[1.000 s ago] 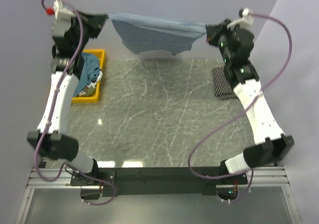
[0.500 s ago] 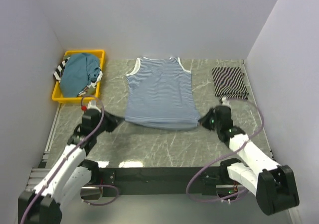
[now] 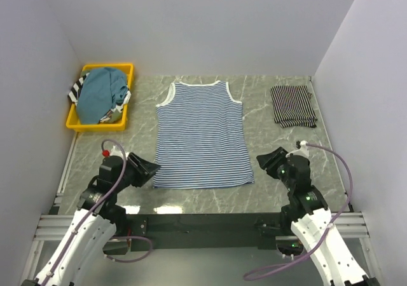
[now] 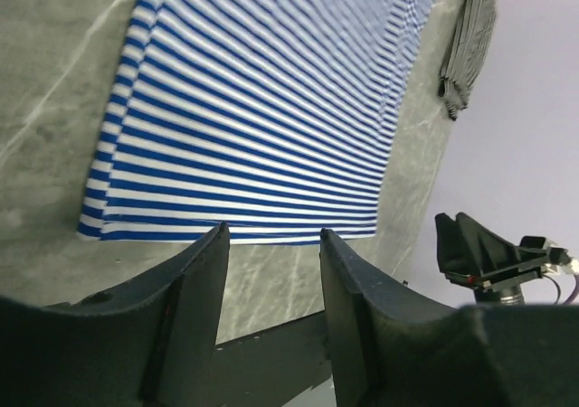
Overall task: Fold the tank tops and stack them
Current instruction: Flatten the tank top out
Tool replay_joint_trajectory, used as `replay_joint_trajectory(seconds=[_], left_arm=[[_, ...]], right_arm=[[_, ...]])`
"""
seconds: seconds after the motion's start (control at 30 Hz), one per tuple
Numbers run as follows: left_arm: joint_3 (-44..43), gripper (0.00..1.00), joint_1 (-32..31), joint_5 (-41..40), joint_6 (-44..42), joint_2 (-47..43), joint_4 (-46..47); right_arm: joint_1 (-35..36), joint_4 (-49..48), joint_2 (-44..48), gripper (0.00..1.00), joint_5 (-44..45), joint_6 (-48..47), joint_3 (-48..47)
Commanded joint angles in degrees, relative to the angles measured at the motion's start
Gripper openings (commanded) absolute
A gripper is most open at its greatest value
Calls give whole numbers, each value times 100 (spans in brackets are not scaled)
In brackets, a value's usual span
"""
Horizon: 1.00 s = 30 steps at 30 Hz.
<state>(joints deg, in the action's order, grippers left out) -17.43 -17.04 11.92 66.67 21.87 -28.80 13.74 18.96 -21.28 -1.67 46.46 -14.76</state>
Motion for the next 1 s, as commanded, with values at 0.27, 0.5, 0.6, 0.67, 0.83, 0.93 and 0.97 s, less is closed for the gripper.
replay_joint_trajectory(seconds=[0.27,0.5,0.6,0.67,0.83,0.93,0.97], left_arm=[[-2342,44,69,-1175,-1234,3079,830],[-4126,36,719,-831,-2167,5888,1351],[-5091,38,956,-999,-2456,6855,1140],[-5506,43,1027,-1174,-2632,7573,851],[-6474,49,1132,-834,-3169,8552,814],[-6641,50,1247,-482,-3275,8816,928],[-6694,50,1282,-359,-3292,8895,963]], right_arm=[[2737,-436,-2176,46,1509,170,-1229],[4970,-508,-5608,38,2390,83,-3539],[5472,-297,-6893,34,2409,-84,-5066],[5665,-253,-7406,31,2268,-163,-5579],[5947,-174,-8663,32,1952,-295,-6887],[6193,194,-9323,36,1960,-348,-7680],[6237,413,-9472,36,2004,-348,-7847]])
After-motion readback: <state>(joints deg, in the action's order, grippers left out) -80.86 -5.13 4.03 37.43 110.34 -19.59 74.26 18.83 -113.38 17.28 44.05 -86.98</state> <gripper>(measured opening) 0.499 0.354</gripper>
